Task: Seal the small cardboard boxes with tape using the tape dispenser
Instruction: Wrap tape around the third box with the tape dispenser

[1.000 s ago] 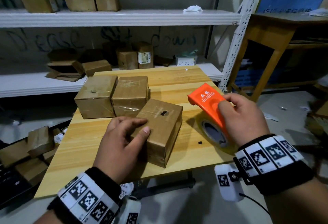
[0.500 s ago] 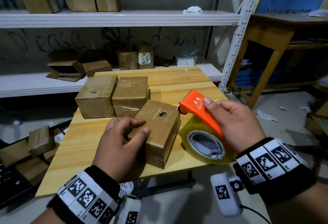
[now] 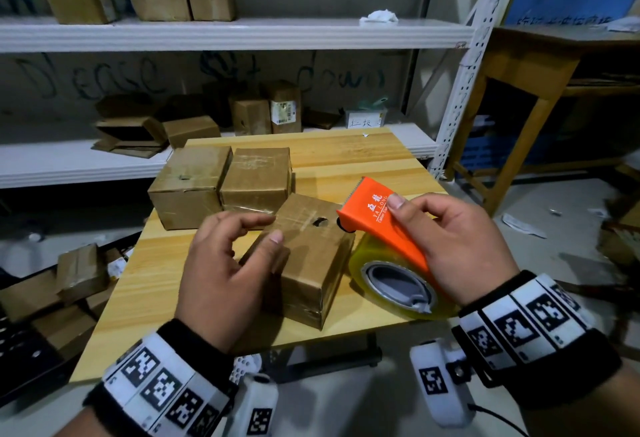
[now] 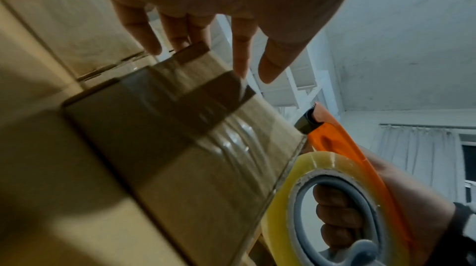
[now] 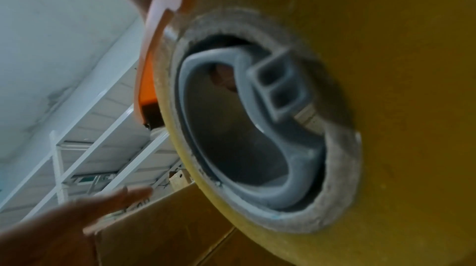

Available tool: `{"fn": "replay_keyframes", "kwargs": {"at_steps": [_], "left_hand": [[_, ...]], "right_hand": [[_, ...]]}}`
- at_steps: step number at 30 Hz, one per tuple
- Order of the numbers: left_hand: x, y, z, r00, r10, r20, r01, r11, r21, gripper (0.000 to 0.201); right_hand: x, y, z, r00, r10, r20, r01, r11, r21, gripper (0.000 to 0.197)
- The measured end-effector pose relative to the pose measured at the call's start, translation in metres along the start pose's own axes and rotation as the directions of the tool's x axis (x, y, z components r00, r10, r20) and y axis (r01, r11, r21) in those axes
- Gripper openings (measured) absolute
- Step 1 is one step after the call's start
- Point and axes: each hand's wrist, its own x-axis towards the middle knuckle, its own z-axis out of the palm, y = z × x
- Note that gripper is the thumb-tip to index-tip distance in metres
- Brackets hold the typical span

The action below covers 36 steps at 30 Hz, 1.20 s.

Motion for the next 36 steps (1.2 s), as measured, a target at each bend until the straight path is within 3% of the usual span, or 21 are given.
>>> {"fn": "replay_keyframes", "kwargs": {"at_steps": [2,4,8,14,19,25,29,36], "left_hand": [[0.003,0.008,-0.003,0.995,0.049,-0.082,-0.053,0.997,-0.047,0.016],[0.006,0.017,-0.006,0.995,0.042,-0.092,-0.055,0.988,-0.142,0.017],[0.007,0.035,-0.008,0.998,0.013,0.063,0.006,0.954,-0.301,0.026],[-0.004,0.055,-0.006,0.965,0.087,0.246,0.049,0.865,-0.499,0.042],[-0.003,0.044,-0.003,0.955,0.043,0.295,0.142,0.805,-0.575,0.025],[-0.002,0.039,-0.004,0.96,0.068,0.272,0.085,0.855,-0.512,0.024],[-0.002,0.039,-0.005,0.981,0.072,0.179,0.0,0.927,-0.376,0.031],[-0.006,0.036,-0.004,0.992,0.076,0.101,-0.057,0.983,-0.176,0.023]], "right_hand": [[-0.003,-0.003,0.001,1.0,-0.025,0.002,0.025,1.0,-0.006,0.043],[-0.006,-0.007,0.002,0.998,-0.06,0.001,0.06,0.998,-0.015,0.045],[-0.014,-0.018,0.005,0.991,-0.129,0.025,0.13,0.991,-0.037,0.046],[-0.023,-0.022,0.009,0.981,-0.188,0.049,0.191,0.978,-0.08,0.044],[-0.026,-0.022,0.011,0.975,-0.217,0.047,0.22,0.972,-0.075,0.042],[-0.029,-0.024,0.014,0.972,-0.229,0.059,0.233,0.97,-0.066,0.038],[-0.031,-0.025,0.014,0.971,-0.232,0.064,0.235,0.971,-0.043,0.039],[-0.028,-0.025,0.012,0.968,-0.225,0.109,0.236,0.966,-0.102,0.051]]}}
